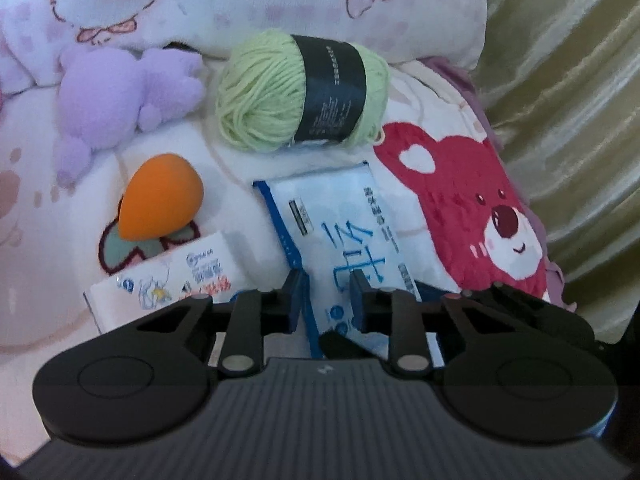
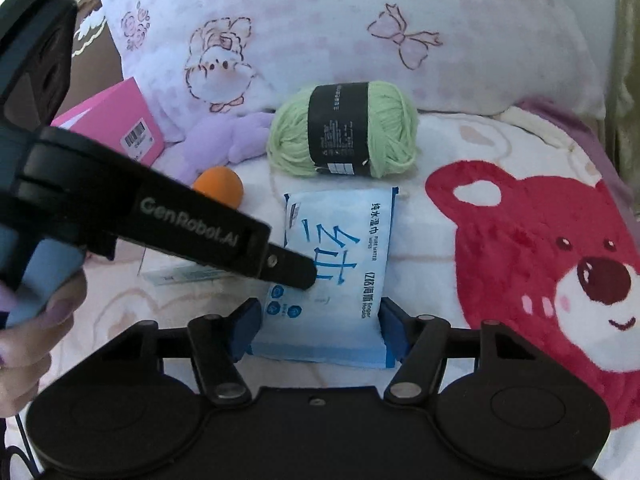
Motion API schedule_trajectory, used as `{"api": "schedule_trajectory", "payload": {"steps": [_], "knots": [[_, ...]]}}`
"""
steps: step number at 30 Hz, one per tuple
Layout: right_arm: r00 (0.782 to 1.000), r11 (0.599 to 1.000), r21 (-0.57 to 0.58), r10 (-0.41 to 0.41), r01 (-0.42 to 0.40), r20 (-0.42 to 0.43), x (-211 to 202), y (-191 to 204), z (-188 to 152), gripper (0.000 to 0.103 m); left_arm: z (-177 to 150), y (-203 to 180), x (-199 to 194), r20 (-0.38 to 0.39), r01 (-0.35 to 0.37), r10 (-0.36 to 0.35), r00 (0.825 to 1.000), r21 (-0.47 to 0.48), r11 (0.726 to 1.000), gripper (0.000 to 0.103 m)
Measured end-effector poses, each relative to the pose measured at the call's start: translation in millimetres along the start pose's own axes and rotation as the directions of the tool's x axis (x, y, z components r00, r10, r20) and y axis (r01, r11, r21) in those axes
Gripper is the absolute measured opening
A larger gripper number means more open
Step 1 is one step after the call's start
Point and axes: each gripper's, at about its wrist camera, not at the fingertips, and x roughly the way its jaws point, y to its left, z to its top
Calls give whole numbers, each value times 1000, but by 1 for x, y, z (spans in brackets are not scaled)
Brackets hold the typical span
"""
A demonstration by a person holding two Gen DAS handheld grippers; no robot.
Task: Organize objects
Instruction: 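Close the left gripper on the edge of the wet-wipe pack, then lift the wet-wipe pack with the left gripper toward the pink box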
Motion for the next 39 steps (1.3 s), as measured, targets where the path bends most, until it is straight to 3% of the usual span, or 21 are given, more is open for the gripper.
{"api": "schedule_trajectory", "payload": {"steps": [5,14,27,39], "knots": [[1000,1000,19,3,-3,1,5,-6,-2,68,0,8,6,0,27,-27,1000,-95,995,27],[1000,999,-44,18,-18,5,7,-2,-5,65,-7,11,1,33,77,-75,997,-63,995,27],[1000,998,-56,30,-30,3,-3,4,-2,63,-9,4,-2,34,64,-61,998,-94,993,27],[994,993,-47,107,-108,-37,-28,20,-3,63,-21,-2,-32,0,30,-31,1000,-114,993,27]]}}
